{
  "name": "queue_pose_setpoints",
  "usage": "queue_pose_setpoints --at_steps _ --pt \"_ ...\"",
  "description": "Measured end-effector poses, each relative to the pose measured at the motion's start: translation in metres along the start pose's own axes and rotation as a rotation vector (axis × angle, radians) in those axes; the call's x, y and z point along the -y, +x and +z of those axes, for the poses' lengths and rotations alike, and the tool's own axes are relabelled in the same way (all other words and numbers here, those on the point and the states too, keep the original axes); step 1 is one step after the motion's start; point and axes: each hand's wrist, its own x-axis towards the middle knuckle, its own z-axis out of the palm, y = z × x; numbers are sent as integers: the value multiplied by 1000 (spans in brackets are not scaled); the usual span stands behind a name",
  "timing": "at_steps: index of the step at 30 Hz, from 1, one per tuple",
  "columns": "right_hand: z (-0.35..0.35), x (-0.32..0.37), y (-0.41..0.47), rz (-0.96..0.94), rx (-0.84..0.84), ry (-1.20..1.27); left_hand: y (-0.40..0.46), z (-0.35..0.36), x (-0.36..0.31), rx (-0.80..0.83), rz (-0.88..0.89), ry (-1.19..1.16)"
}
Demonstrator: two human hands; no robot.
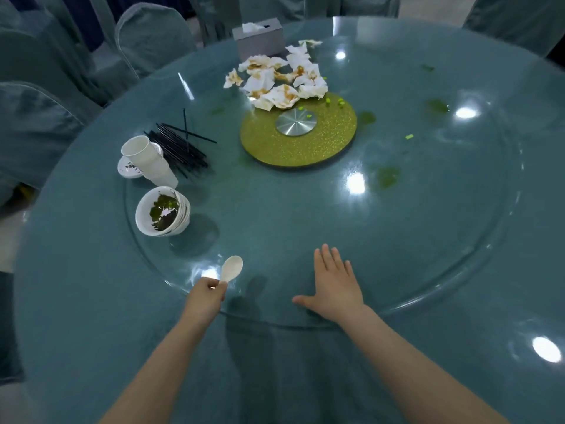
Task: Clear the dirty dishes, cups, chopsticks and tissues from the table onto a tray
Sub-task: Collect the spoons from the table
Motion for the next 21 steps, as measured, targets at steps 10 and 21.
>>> queue_pose_setpoints --at_steps 10,21 --pt "-15 -33 -6 70 55 -12 6 22 -12 49 -58 -126" --pt "-43 -82 -6 74 96 -6 6 48 -18 -48 -48 -154"
